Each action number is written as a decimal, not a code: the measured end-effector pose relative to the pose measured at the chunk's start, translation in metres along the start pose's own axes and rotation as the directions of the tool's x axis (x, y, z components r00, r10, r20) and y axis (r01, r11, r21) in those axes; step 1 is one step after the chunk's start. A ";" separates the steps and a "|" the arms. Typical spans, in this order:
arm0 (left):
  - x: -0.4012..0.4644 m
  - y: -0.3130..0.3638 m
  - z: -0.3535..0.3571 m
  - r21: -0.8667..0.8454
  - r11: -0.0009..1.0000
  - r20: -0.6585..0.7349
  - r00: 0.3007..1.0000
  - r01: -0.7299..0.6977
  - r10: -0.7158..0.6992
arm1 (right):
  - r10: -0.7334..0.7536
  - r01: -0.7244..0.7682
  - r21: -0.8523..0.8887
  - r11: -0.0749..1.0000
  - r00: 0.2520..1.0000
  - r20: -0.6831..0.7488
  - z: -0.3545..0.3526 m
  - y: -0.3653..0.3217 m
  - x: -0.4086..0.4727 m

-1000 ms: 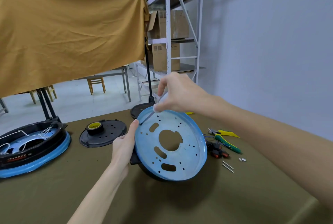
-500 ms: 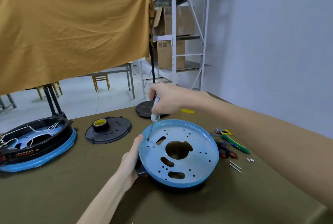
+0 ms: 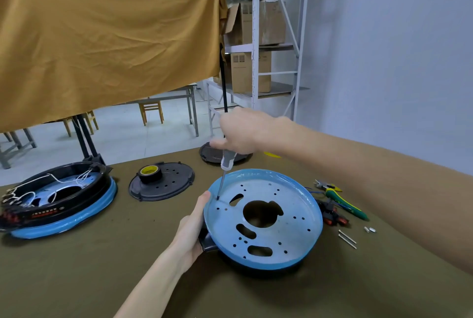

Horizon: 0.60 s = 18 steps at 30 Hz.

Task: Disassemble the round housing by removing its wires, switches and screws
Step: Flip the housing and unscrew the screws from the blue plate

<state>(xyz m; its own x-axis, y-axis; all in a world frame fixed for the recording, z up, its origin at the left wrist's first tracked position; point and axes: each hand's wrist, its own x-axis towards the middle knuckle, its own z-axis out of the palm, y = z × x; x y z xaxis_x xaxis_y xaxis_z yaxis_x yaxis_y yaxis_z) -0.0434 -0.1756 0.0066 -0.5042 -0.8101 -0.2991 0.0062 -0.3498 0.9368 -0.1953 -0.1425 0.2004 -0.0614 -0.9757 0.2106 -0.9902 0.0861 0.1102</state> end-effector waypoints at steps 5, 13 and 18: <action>0.002 0.000 -0.001 -0.003 1.000 0.037 0.999 0.011 -0.011 | -0.148 0.085 0.334 0.939 0.975 0.167 -0.015 0.007 0.001; 0.005 0.003 -0.010 -0.029 0.997 0.149 0.987 0.066 -0.061 | -0.013 0.017 0.121 0.992 0.999 -0.038 0.007 0.016 0.006; 0.019 -0.005 -0.030 -0.287 0.944 0.133 0.982 0.165 -0.131 | 0.151 -0.111 0.432 0.895 0.987 -0.060 0.004 0.046 -0.008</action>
<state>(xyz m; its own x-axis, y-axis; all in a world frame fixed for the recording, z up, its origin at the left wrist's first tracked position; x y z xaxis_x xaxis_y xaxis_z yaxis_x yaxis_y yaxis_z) -0.0275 -0.2031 -0.0096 -0.6114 -0.6872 -0.3924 0.1707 -0.5987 0.7826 -0.2408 -0.1319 0.1999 -0.2025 -0.9375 0.2829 -0.9337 0.0978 -0.3444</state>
